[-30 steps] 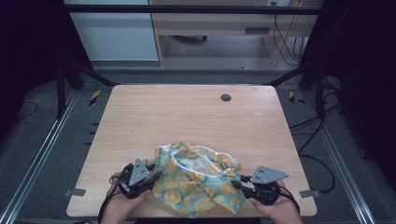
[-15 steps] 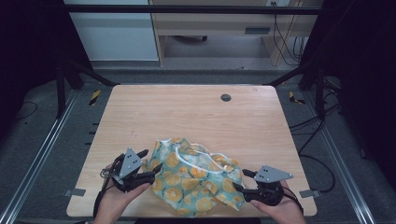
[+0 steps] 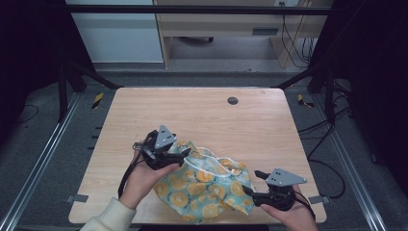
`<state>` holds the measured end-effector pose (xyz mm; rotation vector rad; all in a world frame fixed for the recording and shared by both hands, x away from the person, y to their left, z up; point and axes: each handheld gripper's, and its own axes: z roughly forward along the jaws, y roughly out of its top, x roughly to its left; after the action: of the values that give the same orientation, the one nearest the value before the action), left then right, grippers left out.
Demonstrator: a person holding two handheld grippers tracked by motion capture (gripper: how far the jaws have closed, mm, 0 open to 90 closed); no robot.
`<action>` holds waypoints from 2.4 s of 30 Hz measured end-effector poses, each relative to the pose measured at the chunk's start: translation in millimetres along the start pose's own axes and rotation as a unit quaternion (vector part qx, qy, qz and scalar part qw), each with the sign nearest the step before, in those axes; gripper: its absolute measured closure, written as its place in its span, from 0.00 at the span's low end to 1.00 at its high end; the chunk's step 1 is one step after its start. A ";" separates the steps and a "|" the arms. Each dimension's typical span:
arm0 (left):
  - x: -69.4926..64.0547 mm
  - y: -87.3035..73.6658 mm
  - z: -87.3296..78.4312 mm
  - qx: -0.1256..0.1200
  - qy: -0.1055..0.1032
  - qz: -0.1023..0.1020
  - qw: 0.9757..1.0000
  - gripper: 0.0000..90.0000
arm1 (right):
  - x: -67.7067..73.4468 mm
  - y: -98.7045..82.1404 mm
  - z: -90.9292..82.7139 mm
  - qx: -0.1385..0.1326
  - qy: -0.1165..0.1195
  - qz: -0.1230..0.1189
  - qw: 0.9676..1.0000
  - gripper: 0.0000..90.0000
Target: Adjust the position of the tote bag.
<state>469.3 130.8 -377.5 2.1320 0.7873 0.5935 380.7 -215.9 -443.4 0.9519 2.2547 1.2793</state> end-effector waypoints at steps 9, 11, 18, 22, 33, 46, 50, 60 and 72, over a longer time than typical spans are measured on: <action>-2.7 -7.0 26.6 0.063 -0.012 -0.008 0.998 0.46 | -3.9 3.2 -3.1 -0.006 -0.012 0.002 1.000 0.36; -2.8 -8.4 27.1 0.066 -0.015 -0.006 0.998 0.57 | -7.0 8.6 -3.6 -0.007 -0.017 0.003 1.000 0.35; -5.9 -12.1 26.7 0.075 -0.030 0.014 0.997 0.90 | -20.2 48.8 -4.3 -0.003 -0.036 -0.014 0.999 0.40; -7.6 -11.3 25.2 0.070 -0.029 0.018 0.997 0.94 | -25.7 68.2 10.7 0.014 -0.033 -0.025 0.999 0.43; -5.7 -12.0 25.7 0.064 -0.030 0.024 0.997 0.99 | -42.8 69.3 72.4 0.090 -0.004 0.009 0.996 0.49; -5.8 -13.9 26.3 0.060 -0.030 0.027 0.997 0.99 | -43.6 48.1 83.3 0.145 0.047 0.035 0.988 0.71; -6.2 -15.6 26.5 0.059 -0.031 0.025 0.997 0.99 | -43.1 44.1 83.5 0.150 0.057 0.029 0.987 0.92; -7.7 -11.8 12.7 0.025 -0.027 0.019 0.999 0.99 | -40.1 52.4 69.4 0.126 0.063 0.015 0.990 1.00; -25.2 -15.9 -23.9 -0.026 -0.061 0.017 0.998 1.00 | -33.5 55.4 44.8 0.102 0.046 0.012 0.994 0.84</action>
<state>431.2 133.3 -379.7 2.1151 0.6638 0.4914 452.0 -193.2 -419.1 1.0110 2.4895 1.1402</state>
